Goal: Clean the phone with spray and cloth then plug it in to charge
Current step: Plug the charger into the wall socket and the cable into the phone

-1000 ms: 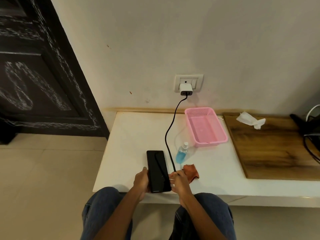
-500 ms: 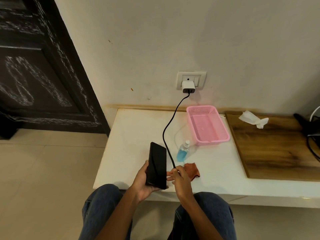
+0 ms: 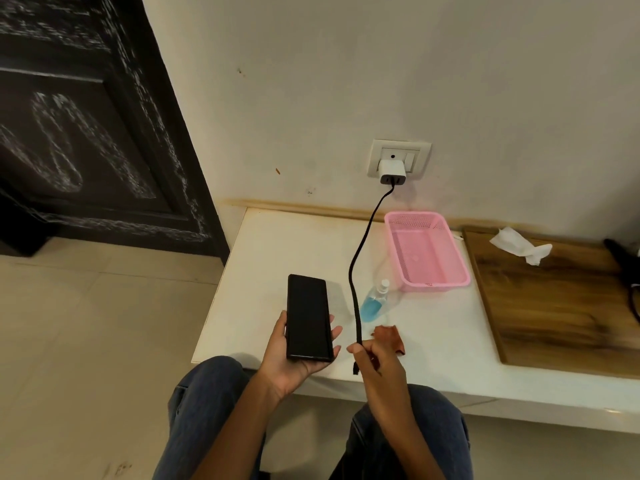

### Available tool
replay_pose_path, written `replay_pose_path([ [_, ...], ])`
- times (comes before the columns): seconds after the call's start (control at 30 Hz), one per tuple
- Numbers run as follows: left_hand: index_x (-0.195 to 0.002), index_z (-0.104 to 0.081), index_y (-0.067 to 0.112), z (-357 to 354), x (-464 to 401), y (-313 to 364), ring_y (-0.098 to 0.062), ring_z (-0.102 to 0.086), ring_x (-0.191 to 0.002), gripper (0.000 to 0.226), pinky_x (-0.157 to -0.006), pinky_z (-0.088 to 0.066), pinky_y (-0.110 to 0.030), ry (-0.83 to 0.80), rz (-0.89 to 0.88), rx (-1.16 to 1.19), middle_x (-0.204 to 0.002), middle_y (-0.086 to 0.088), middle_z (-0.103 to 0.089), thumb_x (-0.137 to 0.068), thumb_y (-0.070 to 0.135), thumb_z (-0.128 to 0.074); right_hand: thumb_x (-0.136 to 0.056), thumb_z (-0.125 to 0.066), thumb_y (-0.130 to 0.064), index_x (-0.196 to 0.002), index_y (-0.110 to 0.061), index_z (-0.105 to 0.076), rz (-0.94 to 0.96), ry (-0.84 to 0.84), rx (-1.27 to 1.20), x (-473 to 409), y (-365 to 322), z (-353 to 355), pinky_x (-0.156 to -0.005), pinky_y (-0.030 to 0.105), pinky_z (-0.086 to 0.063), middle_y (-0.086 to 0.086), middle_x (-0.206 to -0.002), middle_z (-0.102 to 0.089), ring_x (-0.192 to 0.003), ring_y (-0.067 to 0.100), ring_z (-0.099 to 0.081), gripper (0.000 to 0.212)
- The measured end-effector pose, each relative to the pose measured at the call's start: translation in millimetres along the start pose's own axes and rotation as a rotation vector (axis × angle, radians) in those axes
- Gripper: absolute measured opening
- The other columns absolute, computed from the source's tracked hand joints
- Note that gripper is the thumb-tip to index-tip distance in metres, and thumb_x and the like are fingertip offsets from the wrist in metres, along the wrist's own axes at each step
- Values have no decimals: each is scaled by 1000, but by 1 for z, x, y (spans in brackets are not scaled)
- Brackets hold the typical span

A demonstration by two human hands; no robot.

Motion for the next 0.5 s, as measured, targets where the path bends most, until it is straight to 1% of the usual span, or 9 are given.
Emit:
replay_pose_path([
  [0.1, -133, -52, 9, -9, 3, 0, -38, -58, -118, 67, -88, -51, -52, -31, -13, 62, -132, -20, -58, -91, 60, -38, -88, -62, -20, -73, -30, -57, 31, -42, -3, 12, -14, 0, -56, 11, -49, -5, -73, -66, -66, 10, -65, 18],
  [0.17, -133, -51, 8, -16, 3, 1, -38, -58, -118, 67, -86, -52, -51, -37, -31, 94, -132, -20, -58, -92, 59, -38, -83, -67, -16, -73, -33, -60, 58, -72, -8, 17, -22, -1, -58, 9, -50, -13, -73, -68, -69, 2, -67, 21],
  [0.2, -134, -51, 8, -19, 4, 2, -38, -59, -117, 66, -85, -53, -51, -35, -39, 107, -133, -20, -57, -93, 58, -38, -81, -70, -14, -74, -32, -62, 68, -86, -13, 19, -25, -1, -62, 12, -52, -12, -73, -70, -71, 1, -68, 21],
  [0.27, -133, -52, 8, -24, 5, 3, -38, -59, -115, 64, -85, -53, -51, -29, -56, 123, -133, -20, -57, -94, 56, -37, -77, -74, -12, -77, -26, -66, 80, -92, -43, 21, -31, -2, -69, 20, -56, -8, -75, -73, -74, 4, -69, 16],
  [0.33, -130, -55, 7, -31, 7, 4, -38, -59, -114, 61, -85, -53, -53, -26, -71, 149, -132, -20, -57, -94, 54, -38, -75, -75, -11, -77, -25, -68, 110, -58, -62, 22, -38, -1, -71, 22, -56, -12, -74, -73, -75, 5, -70, 16],
  [0.37, -127, -56, 7, -34, 8, 5, -38, -60, -112, 59, -84, -53, -53, -24, -74, 166, -131, -21, -58, -94, 52, -38, -75, -75, -11, -77, -28, -67, 132, -35, -55, 21, -42, -1, -71, 20, -56, -15, -73, -73, -75, 4, -69, 19],
  [0.43, -124, -58, 5, -39, 9, 5, -38, -62, -105, 55, -78, -56, -54, -10, -77, 188, -122, -22, -60, -95, 47, -37, -75, -75, -10, -76, -35, -63, 205, 6, -18, 22, -53, -1, -69, 10, -51, -25, -71, -70, -75, -2, -68, 28],
  [0.47, -122, -58, 4, -40, 8, 6, -38, -62, -101, 52, -75, -57, -53, 5, -77, 190, -115, -22, -61, -96, 44, -37, -75, -75, -8, -76, -37, -62, 243, 21, -9, 22, -58, -1, -67, 6, -49, -26, -70, -69, -74, -4, -67, 31],
  [0.5, -120, -58, 4, -41, 8, 7, -38, -62, -98, 49, -75, -58, -52, 22, -77, 184, -110, -22, -61, -96, 41, -36, -75, -74, -6, -77, -38, -62, 275, 31, -8, 22, -62, -2, -65, 4, -47, -25, -69, -68, -74, -5, -66, 34],
])
Point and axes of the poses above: each hand's wrist, its own x-axis away from the middle knuckle, its own z-axis out of the back of the hand, y = z × x, the point moved 9 cm from there along -x, towards the middle knuckle
